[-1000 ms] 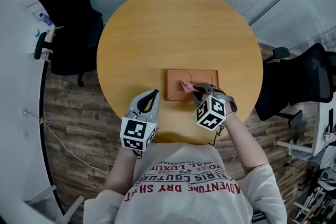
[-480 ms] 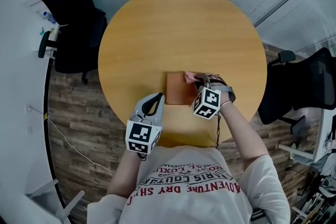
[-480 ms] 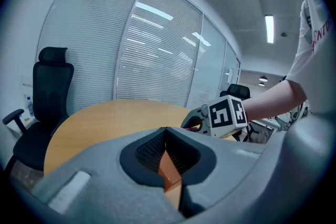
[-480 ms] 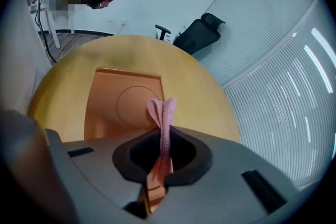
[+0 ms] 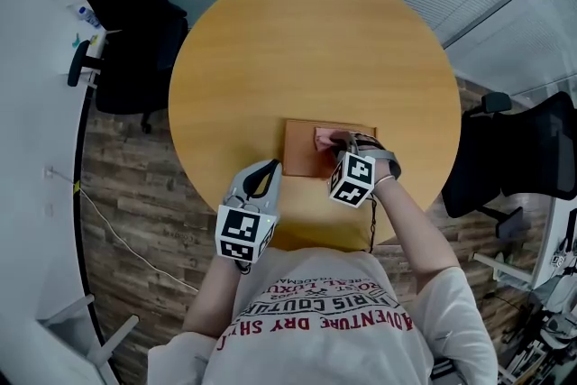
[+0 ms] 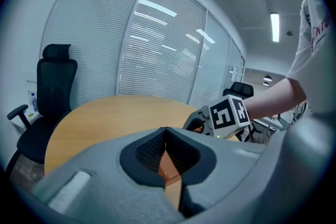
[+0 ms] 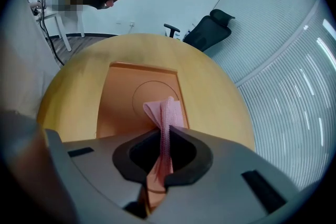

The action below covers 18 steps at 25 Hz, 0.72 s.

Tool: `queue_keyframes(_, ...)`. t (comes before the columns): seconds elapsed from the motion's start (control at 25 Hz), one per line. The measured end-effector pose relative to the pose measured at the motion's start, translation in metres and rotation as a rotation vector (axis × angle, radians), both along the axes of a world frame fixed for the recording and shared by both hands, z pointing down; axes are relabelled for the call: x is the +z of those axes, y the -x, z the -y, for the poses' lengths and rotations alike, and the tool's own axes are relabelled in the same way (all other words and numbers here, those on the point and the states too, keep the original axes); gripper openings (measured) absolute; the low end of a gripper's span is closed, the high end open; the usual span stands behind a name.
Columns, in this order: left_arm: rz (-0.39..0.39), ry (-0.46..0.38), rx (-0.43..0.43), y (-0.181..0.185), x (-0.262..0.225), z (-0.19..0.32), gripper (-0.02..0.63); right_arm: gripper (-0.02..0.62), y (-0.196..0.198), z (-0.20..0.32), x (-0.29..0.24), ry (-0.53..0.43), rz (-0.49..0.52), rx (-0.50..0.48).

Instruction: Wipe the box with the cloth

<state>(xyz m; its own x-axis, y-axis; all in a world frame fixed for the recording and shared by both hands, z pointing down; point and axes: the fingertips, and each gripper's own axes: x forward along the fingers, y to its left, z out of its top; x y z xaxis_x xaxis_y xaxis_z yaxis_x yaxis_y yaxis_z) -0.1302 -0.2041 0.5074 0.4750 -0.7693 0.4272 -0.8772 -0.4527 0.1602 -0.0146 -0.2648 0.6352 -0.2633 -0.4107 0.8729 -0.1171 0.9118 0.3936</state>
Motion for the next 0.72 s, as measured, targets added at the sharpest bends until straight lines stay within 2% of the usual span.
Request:
queue_keyframes(0.56, 0.021, 0.004, 0.022, -0.011, 0.003, -0.009, 0.009, 0.029, -0.002, -0.047, 0.002, 0.086, -0.02, -0.051)
queue_keyframes(0.72, 0.023, -0.002, 0.033, -0.014, 0.0, -0.012, 0.009, 0.028, 0.001, -0.055, 0.0, 0.091, -0.005, -0.036)
